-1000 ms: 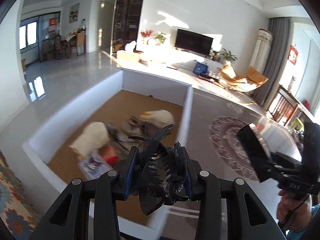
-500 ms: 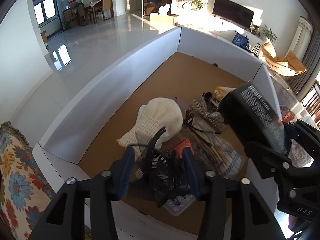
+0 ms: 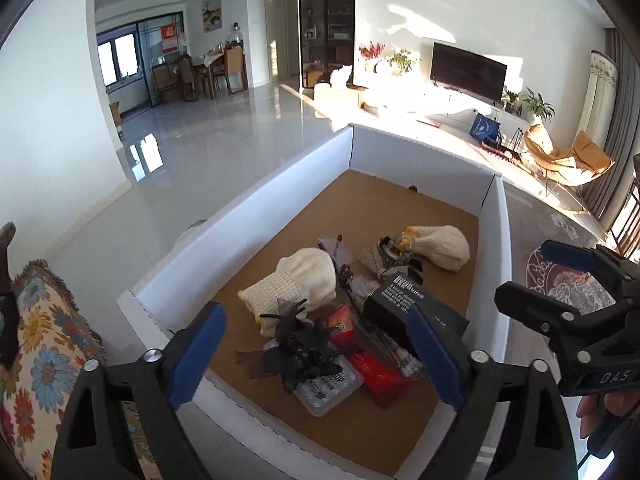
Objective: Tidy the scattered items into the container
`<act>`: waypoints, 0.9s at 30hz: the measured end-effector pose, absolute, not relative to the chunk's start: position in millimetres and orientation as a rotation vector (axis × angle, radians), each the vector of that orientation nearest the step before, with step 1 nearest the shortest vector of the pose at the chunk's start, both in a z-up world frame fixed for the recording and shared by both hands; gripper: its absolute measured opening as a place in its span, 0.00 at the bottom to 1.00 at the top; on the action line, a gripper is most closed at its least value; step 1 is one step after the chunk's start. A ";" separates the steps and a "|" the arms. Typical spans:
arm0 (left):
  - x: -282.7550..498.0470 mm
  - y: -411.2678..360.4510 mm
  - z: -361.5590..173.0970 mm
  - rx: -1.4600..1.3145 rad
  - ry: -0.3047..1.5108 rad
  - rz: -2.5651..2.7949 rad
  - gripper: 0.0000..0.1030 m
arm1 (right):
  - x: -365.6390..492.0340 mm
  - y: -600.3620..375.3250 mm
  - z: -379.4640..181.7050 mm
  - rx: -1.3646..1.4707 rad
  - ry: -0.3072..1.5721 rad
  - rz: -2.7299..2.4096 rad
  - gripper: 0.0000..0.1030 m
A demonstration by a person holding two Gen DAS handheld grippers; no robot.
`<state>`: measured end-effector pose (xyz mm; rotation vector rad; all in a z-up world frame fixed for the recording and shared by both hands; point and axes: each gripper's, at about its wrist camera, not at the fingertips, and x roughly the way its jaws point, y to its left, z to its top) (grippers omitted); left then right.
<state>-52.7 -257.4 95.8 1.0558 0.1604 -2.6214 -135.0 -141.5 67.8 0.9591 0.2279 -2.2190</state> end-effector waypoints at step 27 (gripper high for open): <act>-40.4 -228.9 135.0 0.909 0.014 -2.545 0.97 | -136.8 -123.3 88.6 0.934 0.342 -2.275 1.00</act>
